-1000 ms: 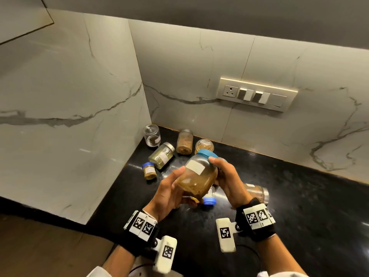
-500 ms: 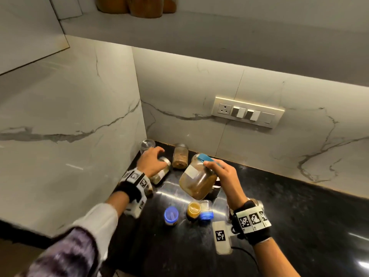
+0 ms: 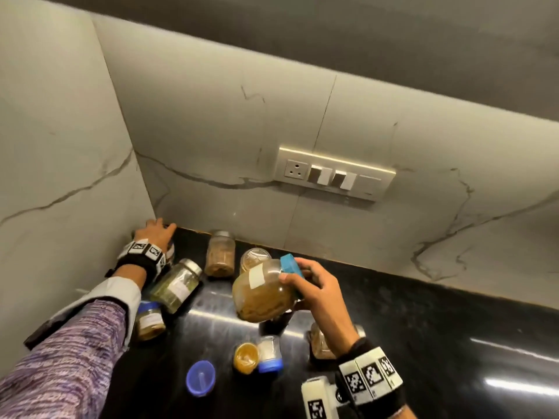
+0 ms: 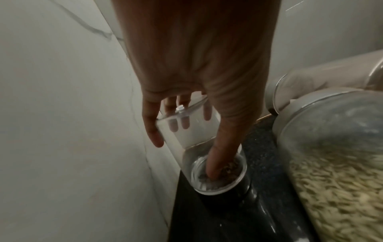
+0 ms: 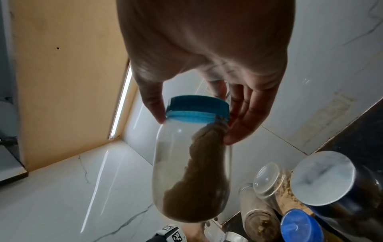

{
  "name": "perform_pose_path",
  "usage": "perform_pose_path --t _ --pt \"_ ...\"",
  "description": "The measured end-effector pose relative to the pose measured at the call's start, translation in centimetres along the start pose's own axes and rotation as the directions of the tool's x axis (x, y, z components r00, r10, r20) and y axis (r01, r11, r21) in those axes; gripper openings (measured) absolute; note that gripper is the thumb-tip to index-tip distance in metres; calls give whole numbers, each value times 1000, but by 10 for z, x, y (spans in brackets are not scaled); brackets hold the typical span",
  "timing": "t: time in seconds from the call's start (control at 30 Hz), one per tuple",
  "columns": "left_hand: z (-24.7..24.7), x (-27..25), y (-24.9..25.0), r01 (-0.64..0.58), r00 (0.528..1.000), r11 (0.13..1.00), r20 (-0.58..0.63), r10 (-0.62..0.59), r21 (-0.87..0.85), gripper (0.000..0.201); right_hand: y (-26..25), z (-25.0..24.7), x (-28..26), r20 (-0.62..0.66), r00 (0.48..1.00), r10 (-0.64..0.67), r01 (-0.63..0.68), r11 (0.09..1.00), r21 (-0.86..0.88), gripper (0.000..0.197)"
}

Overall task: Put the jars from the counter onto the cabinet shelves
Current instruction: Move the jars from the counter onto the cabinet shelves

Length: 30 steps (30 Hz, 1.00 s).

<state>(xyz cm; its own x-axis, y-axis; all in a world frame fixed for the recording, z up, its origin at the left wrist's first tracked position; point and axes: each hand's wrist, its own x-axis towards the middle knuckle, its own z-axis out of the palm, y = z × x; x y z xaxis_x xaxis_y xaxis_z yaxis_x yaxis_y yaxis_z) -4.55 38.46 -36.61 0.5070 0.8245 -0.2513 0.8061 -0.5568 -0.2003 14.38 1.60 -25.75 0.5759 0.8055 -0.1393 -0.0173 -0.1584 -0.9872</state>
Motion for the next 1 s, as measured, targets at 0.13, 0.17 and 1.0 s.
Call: perform_pose_path --t 0.13,0.17,1.0 --pt "-11 -27 -19 71 990 976 -107 -94 -205 79 -7 5 2 30 999 -18 18 1000 -3 71" --pt "-12 -40 -27 108 975 938 -149 -164 -330 82 -9 8 1 41 999 -21 21 1000 1 72" --pt "-144 -412 -14 -620 712 158 -636 -296 -768 76 -152 74 -140 102 900 -424 401 896 191 49"
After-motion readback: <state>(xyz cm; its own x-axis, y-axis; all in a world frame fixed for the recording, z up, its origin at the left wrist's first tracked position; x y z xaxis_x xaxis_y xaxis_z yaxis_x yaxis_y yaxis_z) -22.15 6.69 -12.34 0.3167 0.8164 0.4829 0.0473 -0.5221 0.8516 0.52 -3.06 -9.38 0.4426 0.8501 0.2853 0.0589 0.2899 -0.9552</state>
